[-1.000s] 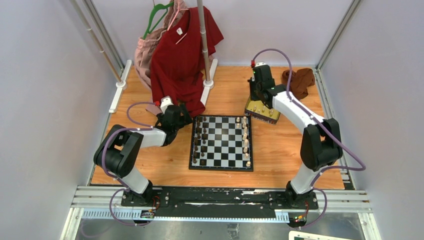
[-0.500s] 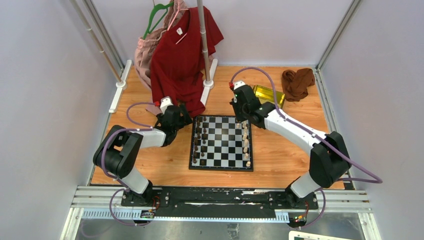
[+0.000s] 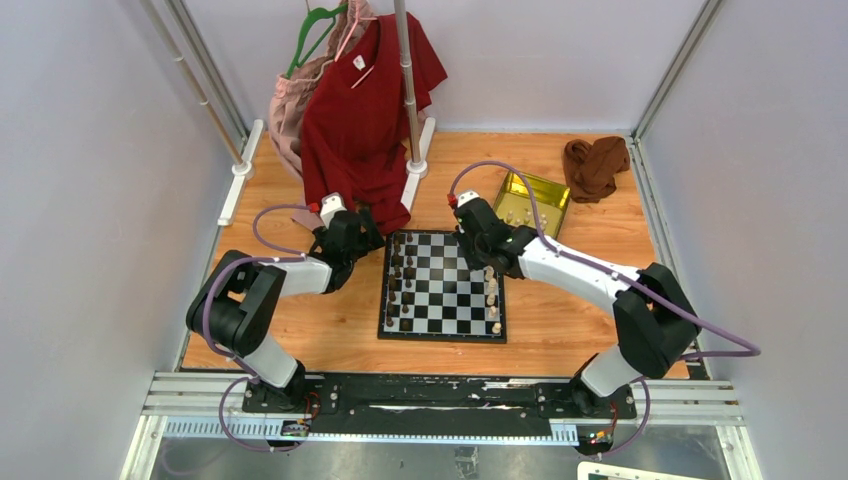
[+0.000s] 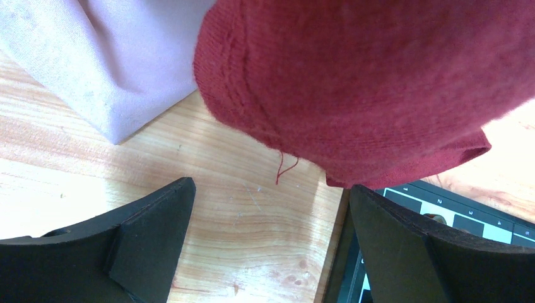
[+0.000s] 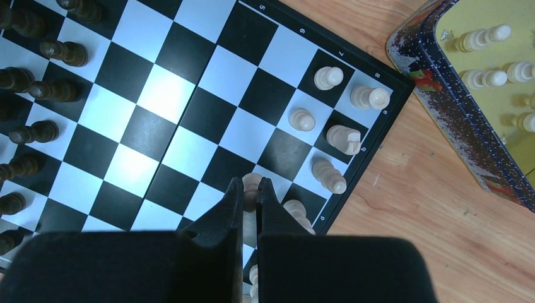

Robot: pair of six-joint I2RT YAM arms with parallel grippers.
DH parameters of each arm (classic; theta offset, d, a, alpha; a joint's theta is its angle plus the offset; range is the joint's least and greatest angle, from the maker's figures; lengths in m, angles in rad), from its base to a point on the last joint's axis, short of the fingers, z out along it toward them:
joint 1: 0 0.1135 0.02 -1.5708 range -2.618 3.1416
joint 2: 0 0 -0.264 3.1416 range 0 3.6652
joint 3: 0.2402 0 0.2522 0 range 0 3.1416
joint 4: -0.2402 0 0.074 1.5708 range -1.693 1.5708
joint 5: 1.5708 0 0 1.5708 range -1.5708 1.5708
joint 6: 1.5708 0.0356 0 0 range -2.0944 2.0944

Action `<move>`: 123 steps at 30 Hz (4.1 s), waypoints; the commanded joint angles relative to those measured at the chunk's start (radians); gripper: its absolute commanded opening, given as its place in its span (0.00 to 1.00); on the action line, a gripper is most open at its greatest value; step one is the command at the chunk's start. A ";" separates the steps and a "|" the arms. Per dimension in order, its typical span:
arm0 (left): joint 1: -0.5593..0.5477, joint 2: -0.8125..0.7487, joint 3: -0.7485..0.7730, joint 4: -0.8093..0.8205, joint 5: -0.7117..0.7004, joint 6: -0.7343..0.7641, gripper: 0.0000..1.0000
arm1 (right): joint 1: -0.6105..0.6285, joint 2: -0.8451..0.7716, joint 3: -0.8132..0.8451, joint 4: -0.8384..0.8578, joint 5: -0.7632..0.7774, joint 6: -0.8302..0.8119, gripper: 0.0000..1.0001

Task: Set up the chess pieces on the board
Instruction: Place the chess piece on the chessboard, then pick up the chess piece from the storage box.

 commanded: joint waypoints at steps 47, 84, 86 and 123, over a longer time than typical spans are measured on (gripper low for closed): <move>0.008 -0.004 -0.044 -0.018 -0.024 0.017 1.00 | -0.023 0.137 -0.014 0.069 0.114 0.044 0.00; 0.008 -0.005 -0.045 -0.015 -0.023 0.019 1.00 | -0.016 0.111 -0.007 0.066 0.109 0.034 0.31; 0.008 -0.004 -0.045 -0.015 -0.023 0.017 1.00 | -0.005 0.087 0.000 0.057 0.107 0.029 0.31; 0.008 0.000 -0.041 -0.015 -0.025 0.018 1.00 | -0.423 0.299 0.293 0.057 0.009 -0.003 0.41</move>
